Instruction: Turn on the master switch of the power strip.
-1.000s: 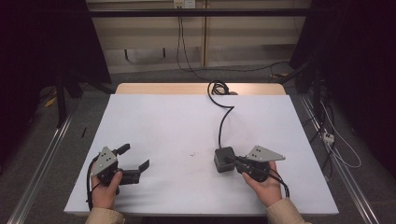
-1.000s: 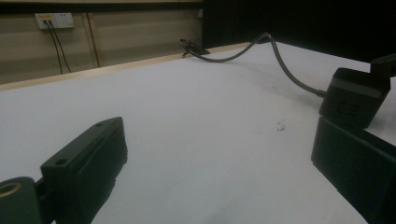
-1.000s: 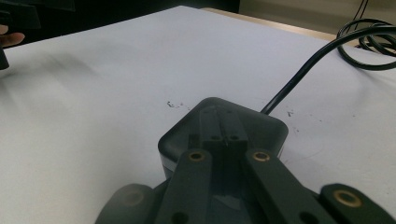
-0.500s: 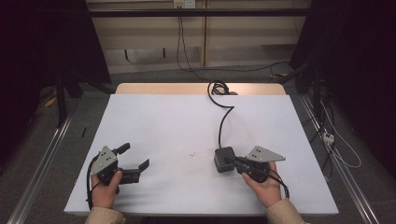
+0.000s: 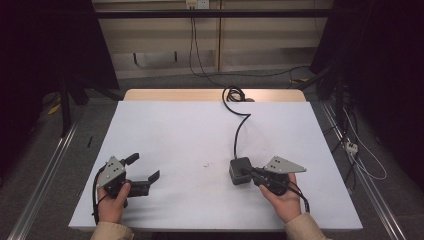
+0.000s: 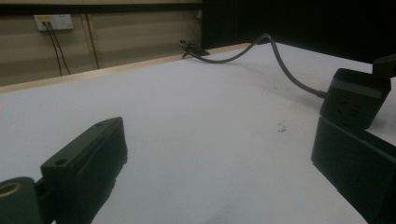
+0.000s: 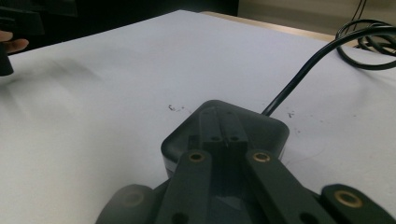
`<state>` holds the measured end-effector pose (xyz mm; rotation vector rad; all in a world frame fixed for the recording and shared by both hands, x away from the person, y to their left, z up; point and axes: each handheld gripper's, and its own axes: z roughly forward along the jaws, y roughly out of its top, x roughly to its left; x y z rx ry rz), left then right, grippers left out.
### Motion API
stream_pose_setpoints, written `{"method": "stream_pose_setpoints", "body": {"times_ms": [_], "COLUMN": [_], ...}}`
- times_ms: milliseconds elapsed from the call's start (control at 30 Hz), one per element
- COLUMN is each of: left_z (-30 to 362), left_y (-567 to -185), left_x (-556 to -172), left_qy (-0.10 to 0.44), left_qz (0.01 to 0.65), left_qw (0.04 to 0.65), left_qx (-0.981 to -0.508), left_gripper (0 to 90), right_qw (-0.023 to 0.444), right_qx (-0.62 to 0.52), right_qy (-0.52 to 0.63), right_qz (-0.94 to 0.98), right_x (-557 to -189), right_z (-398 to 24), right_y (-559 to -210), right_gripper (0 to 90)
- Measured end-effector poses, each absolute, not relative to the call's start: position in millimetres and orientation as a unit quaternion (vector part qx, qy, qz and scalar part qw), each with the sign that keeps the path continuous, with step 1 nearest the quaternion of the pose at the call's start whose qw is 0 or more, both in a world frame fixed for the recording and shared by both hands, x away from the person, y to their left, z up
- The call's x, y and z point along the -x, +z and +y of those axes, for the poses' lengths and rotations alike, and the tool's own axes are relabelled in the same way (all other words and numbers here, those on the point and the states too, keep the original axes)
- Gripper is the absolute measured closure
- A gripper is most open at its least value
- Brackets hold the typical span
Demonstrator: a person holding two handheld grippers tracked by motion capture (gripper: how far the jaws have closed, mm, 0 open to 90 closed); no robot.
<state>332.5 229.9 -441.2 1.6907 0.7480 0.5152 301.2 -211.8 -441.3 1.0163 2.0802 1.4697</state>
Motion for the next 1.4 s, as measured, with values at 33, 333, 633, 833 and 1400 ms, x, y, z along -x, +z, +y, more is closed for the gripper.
{"method": "stream_pose_setpoints", "body": {"times_ms": [33,333,633,833,1400], "left_z": [230,231,231,231,224], "left_y": [-441,-441,-441,-441,-441], "left_x": [-332,-331,-331,-332,-337], "left_qy": [0.22,0.222,0.221,0.222,0.218], "left_qz": [0.319,0.318,0.322,0.317,0.316], "left_qw": [0.573,0.573,0.575,0.574,0.578], "left_qx": [-0.722,-0.722,-0.719,-0.722,-0.72], "left_gripper": [3.2,3.2,3.2,3.3,3.3], "right_qw": [0.197,0.194,0.185,0.184,0.18], "right_qx": [-0.363,-0.36,-0.369,-0.374,-0.386], "right_qy": [0.525,0.532,0.541,0.541,0.545], "right_qz": [0.744,0.741,0.733,0.73,0.723], "right_x": [-301,-300,-300,-300,-298], "right_z": [-212,-208,-212,-214,-221], "right_y": [-441,-438,-436,-435,-434], "right_gripper": [90.0,77.2,62.4,55.8,23.2]}}
